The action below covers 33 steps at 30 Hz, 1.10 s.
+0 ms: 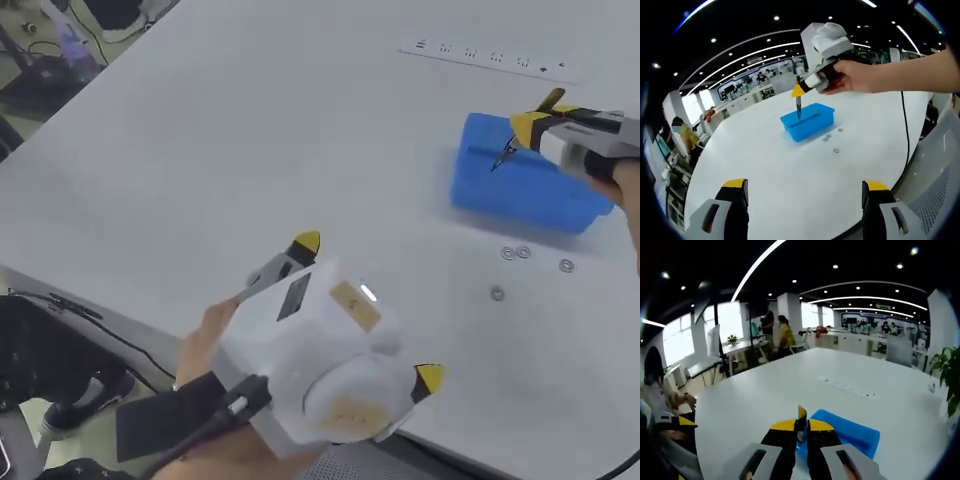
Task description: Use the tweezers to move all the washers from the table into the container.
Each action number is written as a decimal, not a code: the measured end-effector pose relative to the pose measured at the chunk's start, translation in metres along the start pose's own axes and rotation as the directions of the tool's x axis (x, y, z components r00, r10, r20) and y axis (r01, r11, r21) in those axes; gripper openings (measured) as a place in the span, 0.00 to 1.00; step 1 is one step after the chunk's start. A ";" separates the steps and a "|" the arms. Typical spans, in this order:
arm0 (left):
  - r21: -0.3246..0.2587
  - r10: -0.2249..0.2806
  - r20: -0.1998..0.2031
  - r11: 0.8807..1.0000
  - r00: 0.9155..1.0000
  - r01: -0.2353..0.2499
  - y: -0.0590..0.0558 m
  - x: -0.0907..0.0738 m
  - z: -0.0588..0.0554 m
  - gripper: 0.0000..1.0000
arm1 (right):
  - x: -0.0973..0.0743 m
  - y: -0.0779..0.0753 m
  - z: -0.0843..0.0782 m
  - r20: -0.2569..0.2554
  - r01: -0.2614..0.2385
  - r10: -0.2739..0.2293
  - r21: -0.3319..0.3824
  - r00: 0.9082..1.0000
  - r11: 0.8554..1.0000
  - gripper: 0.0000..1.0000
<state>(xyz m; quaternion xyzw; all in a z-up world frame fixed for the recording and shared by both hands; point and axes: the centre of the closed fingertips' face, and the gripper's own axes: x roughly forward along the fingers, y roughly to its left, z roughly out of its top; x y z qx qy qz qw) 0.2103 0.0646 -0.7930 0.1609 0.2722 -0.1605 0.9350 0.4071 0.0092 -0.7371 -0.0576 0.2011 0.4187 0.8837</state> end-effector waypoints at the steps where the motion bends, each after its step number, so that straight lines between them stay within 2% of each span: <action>1: 0.000 -0.001 -0.002 1.000 1.000 0.001 0.000 0.000 0.000 0.97 | -0.003 0.002 0.000 0.003 -0.002 0.002 0.004 1.000 1.000 0.03; 5: -0.002 -0.004 -0.007 1.000 1.000 0.003 -0.001 0.001 -0.001 0.97 | -0.020 0.011 -0.005 0.012 -0.009 0.009 0.024 1.000 1.000 0.03; 10: -0.034 0.017 0.003 0.999 1.000 -0.016 0.006 0.000 0.000 0.97 | -0.028 0.013 -0.016 -0.006 -0.006 0.006 0.044 1.000 0.999 0.03; 13: -0.040 0.018 -0.004 0.999 1.000 -0.018 0.007 0.000 -0.001 0.97 | -0.035 0.016 -0.028 -0.021 0.015 -0.014 0.043 1.000 0.999 0.03; 17: -0.036 0.014 -0.004 0.999 1.000 -0.014 0.005 0.000 -0.001 0.98 | -0.042 0.017 -0.045 -0.045 0.019 -0.014 0.102 0.999 0.995 0.03; 22: -0.033 0.006 -0.005 0.999 1.000 -0.006 0.003 0.001 -0.001 0.98 | -0.052 0.024 -0.067 -0.079 0.041 -0.030 0.136 0.996 0.990 0.03; 33: -0.028 0.001 -0.008 1.000 1.000 -0.002 0.002 0.001 -0.002 0.98 | -0.058 0.038 -0.092 -0.131 0.045 -0.024 0.155 0.991 0.987 0.03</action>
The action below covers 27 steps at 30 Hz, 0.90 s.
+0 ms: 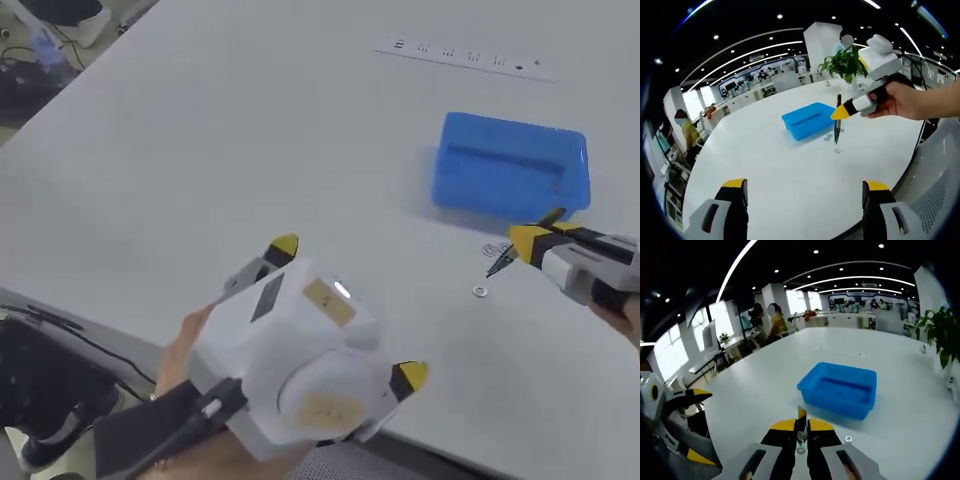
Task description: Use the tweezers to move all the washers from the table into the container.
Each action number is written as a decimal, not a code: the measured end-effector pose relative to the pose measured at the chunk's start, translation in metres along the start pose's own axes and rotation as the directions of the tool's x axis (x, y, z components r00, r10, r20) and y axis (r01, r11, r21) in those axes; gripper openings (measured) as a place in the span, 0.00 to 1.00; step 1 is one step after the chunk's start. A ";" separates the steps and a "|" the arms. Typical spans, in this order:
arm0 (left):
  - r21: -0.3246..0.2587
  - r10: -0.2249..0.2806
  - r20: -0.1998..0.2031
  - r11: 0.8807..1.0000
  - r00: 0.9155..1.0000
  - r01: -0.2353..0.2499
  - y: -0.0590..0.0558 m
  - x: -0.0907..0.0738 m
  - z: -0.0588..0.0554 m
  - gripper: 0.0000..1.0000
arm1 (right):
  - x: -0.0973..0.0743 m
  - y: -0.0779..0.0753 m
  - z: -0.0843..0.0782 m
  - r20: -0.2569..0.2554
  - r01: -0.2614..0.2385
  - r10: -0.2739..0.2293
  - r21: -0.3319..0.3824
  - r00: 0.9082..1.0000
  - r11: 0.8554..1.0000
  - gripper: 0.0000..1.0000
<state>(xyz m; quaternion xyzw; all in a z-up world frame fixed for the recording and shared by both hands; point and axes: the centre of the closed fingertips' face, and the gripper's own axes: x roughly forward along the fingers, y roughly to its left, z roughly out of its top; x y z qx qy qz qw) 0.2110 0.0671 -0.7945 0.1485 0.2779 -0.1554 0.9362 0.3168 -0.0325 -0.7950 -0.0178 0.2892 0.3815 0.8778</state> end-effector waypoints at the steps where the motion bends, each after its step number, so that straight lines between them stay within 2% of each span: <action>1: 0.001 0.000 0.000 1.000 1.000 0.000 0.000 0.000 0.000 0.98 | 0.000 0.001 -0.001 -0.002 -0.003 0.003 0.003 1.000 1.000 0.03; 4: 0.003 0.001 -0.002 1.000 1.000 -0.001 0.000 0.000 0.000 0.97 | 0.002 0.004 -0.004 -0.014 -0.004 0.004 -0.006 1.000 1.000 0.03; 7: 0.005 0.000 -0.005 1.000 1.000 0.000 0.000 0.000 -0.001 0.97 | 0.003 0.006 -0.007 -0.025 0.006 -0.008 -0.058 1.000 0.998 0.03; 11: 0.007 -0.002 -0.010 1.000 1.000 0.002 -0.001 0.001 -0.002 0.97 | 0.006 0.006 -0.009 -0.042 0.003 -0.006 -0.086 0.999 0.996 0.03; 27: 0.014 -0.002 -0.016 1.000 1.000 0.002 -0.001 0.001 -0.003 0.97 | 0.008 0.001 -0.008 -0.034 0.014 -0.018 -0.092 0.999 0.996 0.03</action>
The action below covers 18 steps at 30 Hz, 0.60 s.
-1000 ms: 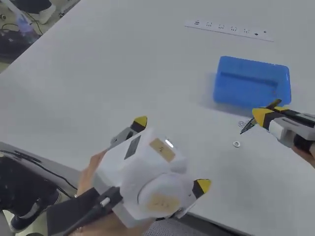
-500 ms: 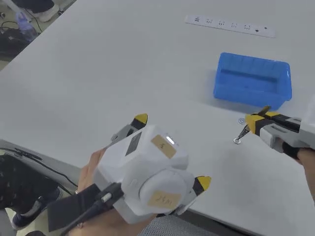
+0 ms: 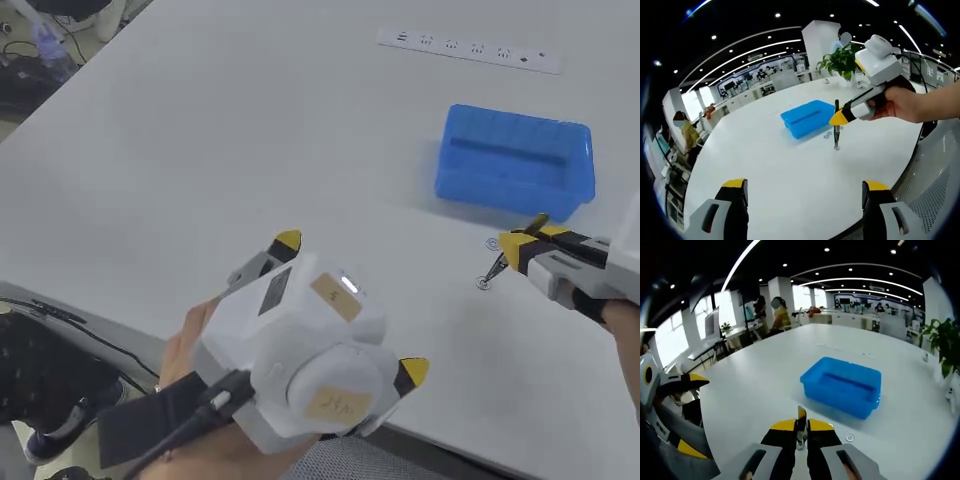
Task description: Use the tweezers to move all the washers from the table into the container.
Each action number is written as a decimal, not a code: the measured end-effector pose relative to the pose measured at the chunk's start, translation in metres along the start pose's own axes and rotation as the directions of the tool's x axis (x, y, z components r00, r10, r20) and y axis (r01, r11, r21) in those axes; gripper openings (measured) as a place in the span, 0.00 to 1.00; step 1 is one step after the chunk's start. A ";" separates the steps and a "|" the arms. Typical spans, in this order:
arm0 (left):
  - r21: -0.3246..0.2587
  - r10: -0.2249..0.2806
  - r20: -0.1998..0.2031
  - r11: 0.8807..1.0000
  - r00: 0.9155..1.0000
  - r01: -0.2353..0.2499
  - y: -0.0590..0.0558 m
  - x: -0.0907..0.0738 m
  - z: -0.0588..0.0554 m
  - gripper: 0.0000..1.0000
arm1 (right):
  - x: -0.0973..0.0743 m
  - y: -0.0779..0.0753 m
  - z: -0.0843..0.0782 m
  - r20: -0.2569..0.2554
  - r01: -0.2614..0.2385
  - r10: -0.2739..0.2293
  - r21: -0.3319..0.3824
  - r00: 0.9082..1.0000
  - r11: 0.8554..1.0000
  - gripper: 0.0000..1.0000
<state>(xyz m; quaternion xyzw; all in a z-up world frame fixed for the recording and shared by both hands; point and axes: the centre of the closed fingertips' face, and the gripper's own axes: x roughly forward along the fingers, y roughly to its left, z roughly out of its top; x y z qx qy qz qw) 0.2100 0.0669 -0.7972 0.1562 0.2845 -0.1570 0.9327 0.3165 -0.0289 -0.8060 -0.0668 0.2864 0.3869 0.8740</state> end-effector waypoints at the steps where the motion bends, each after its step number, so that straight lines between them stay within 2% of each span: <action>1: 0.000 0.000 -0.001 1.000 1.000 0.000 0.000 0.000 0.000 0.97 | 0.001 0.000 0.000 -0.002 -0.003 0.003 0.001 1.000 1.000 0.03; 10: 0.005 0.000 -0.006 1.000 1.000 0.000 0.000 0.000 -0.001 0.97 | 0.002 0.000 -0.002 -0.009 0.008 -0.009 -0.033 1.000 0.999 0.02; 18: 0.006 -0.001 -0.007 1.000 1.000 0.002 -0.001 0.000 -0.001 0.97 | 0.001 0.001 -0.003 -0.020 0.002 -0.003 -0.020 1.000 1.000 0.02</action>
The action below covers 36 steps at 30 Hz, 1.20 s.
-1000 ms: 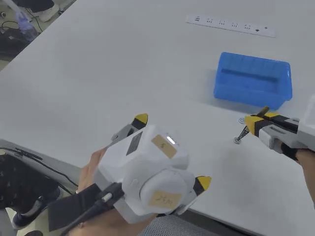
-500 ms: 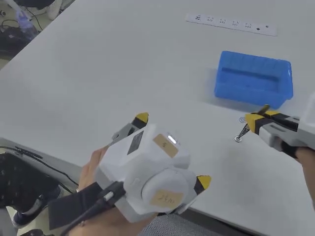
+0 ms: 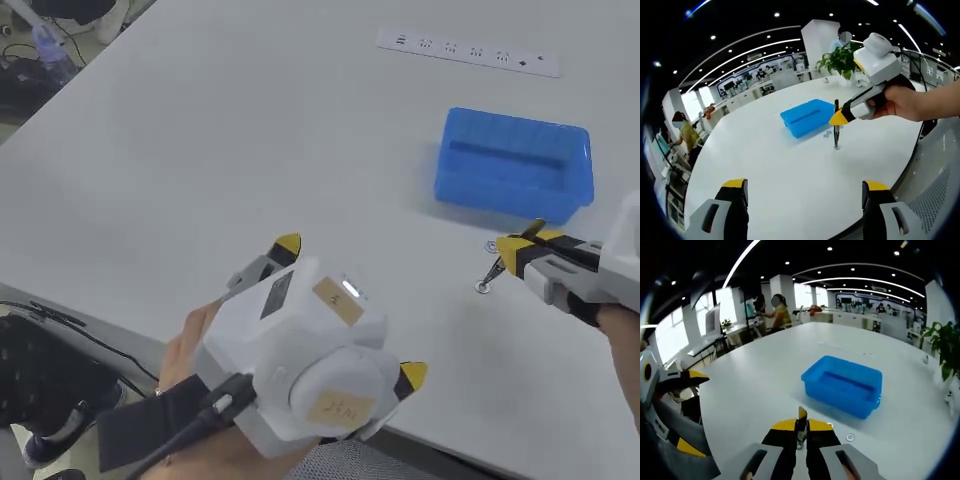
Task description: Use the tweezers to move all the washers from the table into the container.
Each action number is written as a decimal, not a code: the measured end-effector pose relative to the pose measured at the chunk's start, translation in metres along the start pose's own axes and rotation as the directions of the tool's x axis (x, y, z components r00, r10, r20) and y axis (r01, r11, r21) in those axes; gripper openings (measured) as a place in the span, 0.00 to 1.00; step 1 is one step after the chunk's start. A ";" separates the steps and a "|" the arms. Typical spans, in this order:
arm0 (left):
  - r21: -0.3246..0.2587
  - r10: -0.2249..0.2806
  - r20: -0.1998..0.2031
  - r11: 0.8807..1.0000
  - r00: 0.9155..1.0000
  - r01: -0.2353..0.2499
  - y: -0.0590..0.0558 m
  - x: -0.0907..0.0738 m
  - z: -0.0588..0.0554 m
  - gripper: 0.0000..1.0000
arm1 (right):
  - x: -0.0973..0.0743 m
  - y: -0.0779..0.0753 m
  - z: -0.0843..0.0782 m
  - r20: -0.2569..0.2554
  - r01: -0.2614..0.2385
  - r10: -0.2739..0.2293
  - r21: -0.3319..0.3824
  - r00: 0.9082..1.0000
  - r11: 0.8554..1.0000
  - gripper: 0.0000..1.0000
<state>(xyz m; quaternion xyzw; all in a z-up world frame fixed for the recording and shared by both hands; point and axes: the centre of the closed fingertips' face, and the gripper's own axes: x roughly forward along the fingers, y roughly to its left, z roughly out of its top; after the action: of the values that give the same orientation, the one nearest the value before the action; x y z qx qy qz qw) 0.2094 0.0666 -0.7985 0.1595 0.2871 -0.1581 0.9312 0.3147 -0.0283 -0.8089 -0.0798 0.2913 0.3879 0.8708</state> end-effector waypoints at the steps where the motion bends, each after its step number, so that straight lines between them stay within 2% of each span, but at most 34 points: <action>1: 0.000 0.000 0.001 1.000 1.000 0.000 0.000 0.000 0.000 0.97 | 0.000 0.000 0.000 0.001 0.001 -0.001 0.000 1.000 1.000 0.02; 9: -0.002 0.001 0.002 1.000 1.000 -0.001 0.000 0.000 0.000 0.97 | -0.005 -0.002 0.006 0.008 0.022 -0.022 -0.018 1.000 1.000 0.01; 19: 0.000 0.007 0.010 1.000 1.000 -0.007 0.002 -0.001 0.001 0.97 | -0.012 -0.006 0.024 0.033 0.033 -0.032 -0.022 0.999 0.999 0.01; 24: -0.011 0.004 0.024 1.000 1.000 -0.004 0.002 -0.002 0.004 0.98 | -0.012 -0.006 0.030 0.042 0.035 -0.033 -0.033 0.999 0.999 0.01; 36: -0.016 0.005 0.023 1.000 1.000 -0.005 0.002 -0.001 0.004 0.97 | -0.012 -0.011 0.050 0.071 0.041 -0.035 -0.079 0.997 0.996 0.01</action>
<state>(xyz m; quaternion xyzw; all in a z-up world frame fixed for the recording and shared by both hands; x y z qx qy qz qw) 0.2112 0.0672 -0.7944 0.1511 0.2773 -0.1553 0.9360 0.3384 -0.0246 -0.7622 -0.1069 0.2436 0.3852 0.8836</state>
